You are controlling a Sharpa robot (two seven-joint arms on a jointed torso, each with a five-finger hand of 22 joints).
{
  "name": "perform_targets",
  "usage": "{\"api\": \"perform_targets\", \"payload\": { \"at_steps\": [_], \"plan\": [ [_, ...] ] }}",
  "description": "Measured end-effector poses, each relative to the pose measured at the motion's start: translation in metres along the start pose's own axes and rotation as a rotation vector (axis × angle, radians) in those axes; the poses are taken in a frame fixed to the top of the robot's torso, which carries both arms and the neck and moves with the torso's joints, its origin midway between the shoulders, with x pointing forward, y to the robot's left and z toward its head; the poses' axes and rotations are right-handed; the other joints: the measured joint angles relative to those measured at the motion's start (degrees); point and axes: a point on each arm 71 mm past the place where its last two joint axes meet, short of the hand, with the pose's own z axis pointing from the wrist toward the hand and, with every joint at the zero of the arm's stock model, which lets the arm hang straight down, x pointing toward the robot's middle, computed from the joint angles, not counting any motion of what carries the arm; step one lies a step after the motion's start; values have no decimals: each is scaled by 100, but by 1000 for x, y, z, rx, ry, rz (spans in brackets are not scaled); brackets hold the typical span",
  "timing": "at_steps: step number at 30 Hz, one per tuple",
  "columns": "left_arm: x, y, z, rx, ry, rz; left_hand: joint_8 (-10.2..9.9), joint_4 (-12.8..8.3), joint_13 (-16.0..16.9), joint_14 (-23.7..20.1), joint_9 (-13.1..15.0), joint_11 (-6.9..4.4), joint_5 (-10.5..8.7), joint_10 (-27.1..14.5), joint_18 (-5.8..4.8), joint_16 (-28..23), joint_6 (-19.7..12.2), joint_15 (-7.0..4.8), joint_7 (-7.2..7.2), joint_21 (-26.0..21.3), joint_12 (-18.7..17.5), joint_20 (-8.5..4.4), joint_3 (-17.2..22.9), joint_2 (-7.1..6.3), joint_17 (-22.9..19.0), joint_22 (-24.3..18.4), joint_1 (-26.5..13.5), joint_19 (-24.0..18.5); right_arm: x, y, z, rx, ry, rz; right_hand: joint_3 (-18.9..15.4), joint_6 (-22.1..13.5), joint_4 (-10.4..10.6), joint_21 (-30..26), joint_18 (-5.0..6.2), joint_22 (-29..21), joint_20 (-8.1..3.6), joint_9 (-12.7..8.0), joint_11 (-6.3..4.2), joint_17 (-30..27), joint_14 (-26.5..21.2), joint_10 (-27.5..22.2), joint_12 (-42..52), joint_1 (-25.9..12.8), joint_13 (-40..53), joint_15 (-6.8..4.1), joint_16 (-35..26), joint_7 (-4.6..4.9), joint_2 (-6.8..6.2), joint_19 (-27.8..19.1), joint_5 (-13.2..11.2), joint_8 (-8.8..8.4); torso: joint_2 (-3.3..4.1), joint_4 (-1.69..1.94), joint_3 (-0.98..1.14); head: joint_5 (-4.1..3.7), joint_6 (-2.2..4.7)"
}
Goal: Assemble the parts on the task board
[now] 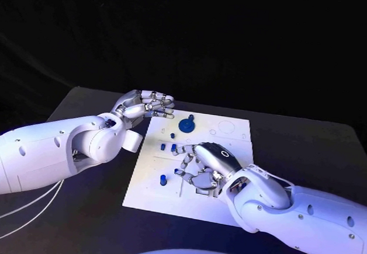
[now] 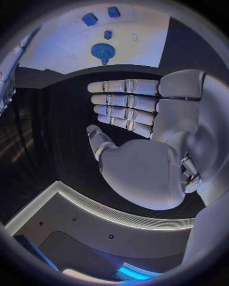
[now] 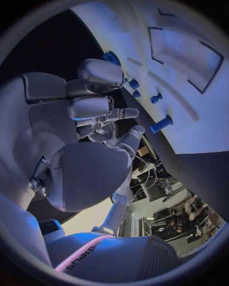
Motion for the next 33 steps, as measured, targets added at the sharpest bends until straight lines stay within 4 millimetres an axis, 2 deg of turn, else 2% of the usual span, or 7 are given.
{"api": "perform_targets", "payload": {
  "at_steps": [4,7,9,14,19,29,33],
  "plan": [
    [-1,1,-1,-4,3,0,0,0,11,0,0,14,0,14,0,-49,0,0,0,-40,0,0,0,24,10,-20,24,0,-33,-35,-16,142,-19,70,-267,480,146,108,-1,0,2,137,-80,94,3,456,390,-205,247,15,74,-63,-50,74,252,320,-18,-14,0,-222,64],
    [-2,3,-2,-7,2,0,0,0,11,-21,0,21,0,21,0,-70,21,21,-21,-66,0,0,0,24,15,-32,24,0,-51,-62,-32,262,-11,133,-662,528,300,456,-92,-1,-164,354,-239,342,6,636,1370,-355,1038,-150,240,-212,-19,249,436,646,-41,-44,0,-378,94],
    [-3,3,-2,-9,3,-1,0,0,11,-21,0,21,0,21,0,-70,21,21,-21,-67,0,0,0,25,15,-38,24,0,-58,-74,-42,322,2,171,-931,404,443,744,-119,-1,-180,577,-287,598,-2,446,2741,-357,2436,-196,392,-249,42,404,507,933,-59,-65,4,-471,106],
    [-3,5,-3,-13,5,-2,0,0,11,-21,0,21,0,21,0,-70,21,21,-21,-67,0,0,0,24,14,-37,24,0,-67,-91,-68,424,43,240,-1258,166,687,1128,-186,-1,-190,974,-287,1128,-2,975,5526,-287,5567,-195,681,-278,111,450,596,1393,-90,-121,10,-636,115],
    [-3,8,-5,-19,6,-5,0,0,11,-21,0,21,0,21,0,-93,21,21,-21,-67,0,0,0,24,14,-37,24,0,-73,-96,-93,477,72,254,-1362,141,791,1282,-267,-1,-190,1062,-279,1172,-3,1140,6041,-266,6200,-195,772,-285,132,450,595,1467,-122,-161,19,-745,78],
    [-4,10,-6,-23,4,-6,0,0,10,-21,0,21,0,21,0,-93,21,21,-21,-66,0,0,0,24,14,-42,24,0,-63,-93,-113,509,122,189,-1517,138,1014,1332,-267,-1,-190,1073,-290,1172,-3,1151,6092,-311,6286,-194,801,-289,174,449,595,1488,-155,-201,16,-795,14],
    [-4,11,-6,-23,3,-6,0,0,10,-21,0,21,0,21,0,-93,21,21,-21,-66,0,0,0,24,19,-42,24,-1,-54,-89,-113,507,142,156,-1680,138,1177,1364,-267,-2,-190,1081,-290,1172,-3,1151,6092,-388,6307,-194,801,-289,100,449,879,1488,-160,-201,11,-783,-1]
  ]
}}
